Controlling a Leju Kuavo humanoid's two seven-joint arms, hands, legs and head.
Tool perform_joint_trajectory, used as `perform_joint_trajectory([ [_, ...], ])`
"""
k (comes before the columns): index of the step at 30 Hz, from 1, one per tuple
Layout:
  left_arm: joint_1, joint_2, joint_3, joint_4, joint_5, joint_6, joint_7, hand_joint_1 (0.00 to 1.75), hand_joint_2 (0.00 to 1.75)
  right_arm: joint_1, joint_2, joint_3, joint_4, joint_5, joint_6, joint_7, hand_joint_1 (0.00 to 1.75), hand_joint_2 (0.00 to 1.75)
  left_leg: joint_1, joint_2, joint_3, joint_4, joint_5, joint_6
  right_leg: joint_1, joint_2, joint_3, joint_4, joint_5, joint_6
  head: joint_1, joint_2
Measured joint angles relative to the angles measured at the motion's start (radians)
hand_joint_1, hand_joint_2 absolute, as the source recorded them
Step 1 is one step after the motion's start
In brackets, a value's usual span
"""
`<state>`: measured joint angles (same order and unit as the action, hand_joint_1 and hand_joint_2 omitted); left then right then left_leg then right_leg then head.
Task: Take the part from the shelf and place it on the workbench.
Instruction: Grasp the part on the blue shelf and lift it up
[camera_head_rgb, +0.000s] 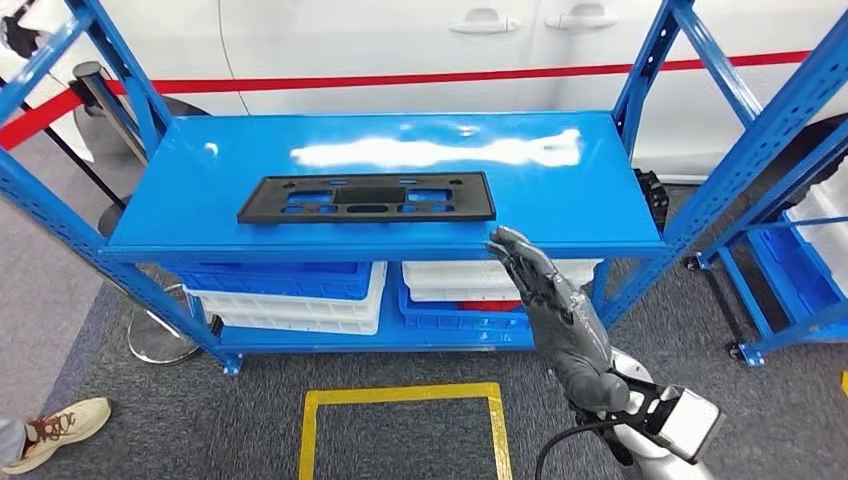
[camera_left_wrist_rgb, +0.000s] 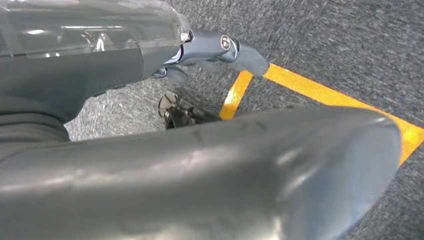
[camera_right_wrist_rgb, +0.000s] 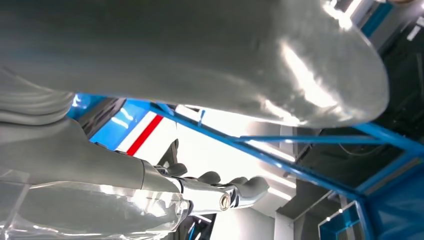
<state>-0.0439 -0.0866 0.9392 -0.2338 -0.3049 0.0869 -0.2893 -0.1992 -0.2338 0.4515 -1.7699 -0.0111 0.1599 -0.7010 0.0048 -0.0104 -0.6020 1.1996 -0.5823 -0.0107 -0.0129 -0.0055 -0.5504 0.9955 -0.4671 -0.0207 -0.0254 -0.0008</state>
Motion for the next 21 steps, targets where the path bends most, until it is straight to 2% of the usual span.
perform_joint_trajectory([
  [1, 0.002, 0.0, 0.0, 0.0, 0.0, 0.0, 0.0, 0.0, 0.0, 0.0, 0.0, 0.0, 0.001, -0.003, -0.001, -0.001, 0.0, 0.0, 0.002, 0.001, -0.047, 0.063, -0.01, -0.003, 0.0, 0.0, 0.011, 0.0, -0.01, 0.0, 0.0, 0.0],
  [2, 0.004, 0.0, 0.0, 0.0, 0.0, 0.0, 0.0, 0.0, 0.0, 0.0, 0.0, 0.001, 0.001, -0.005, -0.002, -0.001, 0.0, 0.0, 0.004, 0.001, -0.085, 0.099, -0.001, -0.006, 0.0, 0.0, 0.024, 0.0, -0.022, 0.0, 0.0, 0.0],
  [3, 0.006, 0.0, 0.0, 0.0, 0.0, 0.0, 0.0, 0.0, 0.0, 0.0, 0.0, 0.002, 0.003, -0.006, -0.003, -0.001, 0.0, 0.0, 0.006, 0.002, -0.106, 0.097, 0.029, -0.008, -0.001, 0.0, 0.04, 0.0, -0.035, 0.002, 0.0, 0.0],
  [4, 0.008, 0.0, 0.0, 0.0, 0.0, 0.0, -0.001, 0.0, 0.0, -0.001, -0.001, 0.003, 0.004, -0.008, -0.005, -0.001, 0.0, 0.0, 0.008, 0.003, -0.11, 0.058, 0.077, -0.009, -0.001, 0.001, 0.058, 0.0, -0.049, 0.004, 0.0, 0.0],
  [5, 0.009, 0.0, 0.0, 0.0, 0.0, -0.001, -0.002, 0.0, 0.0, -0.003, -0.001, 0.004, 0.005, -0.01, -0.008, -0.001, 0.0, 0.0, 0.009, 0.005, -0.101, -0.008, 0.135, -0.008, -0.001, 0.001, 0.078, 0.0, -0.064, 0.007, 0.0, 0.0],
  [6, 0.01, 0.001, 0.001, 0.0, 0.0, -0.002, -0.003, 0.0, 0.0, -0.005, -0.001, 0.006, 0.006, -0.012, -0.012, -0.002, 0.0, 0.0, 0.007, 0.007, -0.086, -0.064, 0.176, -0.007, 0.0, 0.001, 0.095, -0.001, -0.079, 0.012, 0.0, 0.0],
  [7, 0.01, 0.001, 0.001, 0.0, -0.001, -0.004, -0.003, 0.0, 0.0, -0.009, -0.001, 0.009, 0.007, -0.013, -0.017, -0.002, 0.0, 0.0, 0.005, 0.009, -0.068, -0.113, 0.194, -0.002, 0.0, 0.002, 0.108, -0.002, -0.093, 0.018, 0.0, 0.0],
  [8, 0.009, 0.001, 0.001, 0.001, -0.003, -0.006, -0.004, 0.0, 0.0, -0.013, -0.001, 0.012, 0.008, -0.013, -0.022, -0.002, 0.0, 0.0, 0.002, 0.01, -0.055, -0.14, 0.193, 0.004, 0.001, 0.002, 0.117, -0.004, -0.104, 0.025, 0.001, 0.0],
  [9, 0.008, 0.002, 0.001, 0.001, -0.005, -0.007, -0.004, 0.0, 0.0, -0.016, 0.0, 0.017, 0.009, -0.011, -0.027, -0.002, 0.0, 0.0, -0.003, 0.01, -0.044, -0.146, 0.175, 0.012, 0.0, 0.002, 0.124, -0.004, -0.109, 0.032, 0.001, 0.0],
  [10, 0.006, 0.003, 0.001, 0.001, -0.008, -0.008, -0.004, 0.0, 0.0, -0.018, 0.0, 0.021, 0.009, -0.008, -0.032, -0.002, 0.0, 0.0, -0.004, 0.008, -0.034, -0.156, 0.163, 0.021, -0.001, 0.002, 0.127, 0.001, -0.11, 0.039, 0.002, 0.0],
  [12, 0.004, 0.005, 0.001, 0.001, -0.011, -0.008, -0.004, 0.0, 0.0, -0.021, 0.001, 0.025, 0.008, -0.003, -0.037, -0.003, 0.0, 0.0, -0.006, 0.006, -0.026, -0.158, 0.153, 0.032, -0.003, 0.001, 0.13, 0.011, -0.105, 0.047, 0.002, 0.0],
  [18, 0.003, 0.006, 0.002, 0.001, -0.014, -0.009, -0.004, 0.0, 0.0, -0.023, 0.003, 0.028, 0.008, 0.001, -0.038, -0.003, 0.0, 0.0, -0.004, 0.003, -0.016, -0.163, 0.149, 0.037, -0.004, 0.001, 0.124, 0.033, -0.098, 0.05, 0.002, 0.0],
  [19, 0.003, 0.006, 0.002, 0.001, -0.016, -0.009, -0.004, 0.0, 0.0, -0.023, 0.004, 0.029, 0.007, 0.004, -0.038, -0.003, 0.0, 0.0, -0.003, 0.003, -0.007, -0.167, 0.144, 0.04, -0.005, 0.001, 0.11, 0.062, -0.092, 0.051, 0.002, 0.0],
  [20, 0.004, 0.007, 0.003, 0.001, -0.018, -0.009, -0.004, 0.0, 0.0, -0.024, 0.006, 0.032, 0.007, 0.008, -0.038, -0.003, 0.0, 0.0, -0.002, 0.002, 0.005, -0.172, 0.138, 0.044, -0.005, 0.002, 0.082, 0.105, -0.089, 0.053, 0.003, 0.0],
  [21, 0.004, 0.008, 0.004, 0.001, -0.021, -0.011, -0.005, 0.0, 0.0, -0.025, 0.009, 0.035, 0.007, 0.014, -0.039, -0.003, 0.0, 0.0, -0.002, 0.0, 0.027, -0.176, 0.123, 0.048, -0.006, 0.002, 0.017, 0.179, -0.109, 0.054, 0.004, 0.0],
])
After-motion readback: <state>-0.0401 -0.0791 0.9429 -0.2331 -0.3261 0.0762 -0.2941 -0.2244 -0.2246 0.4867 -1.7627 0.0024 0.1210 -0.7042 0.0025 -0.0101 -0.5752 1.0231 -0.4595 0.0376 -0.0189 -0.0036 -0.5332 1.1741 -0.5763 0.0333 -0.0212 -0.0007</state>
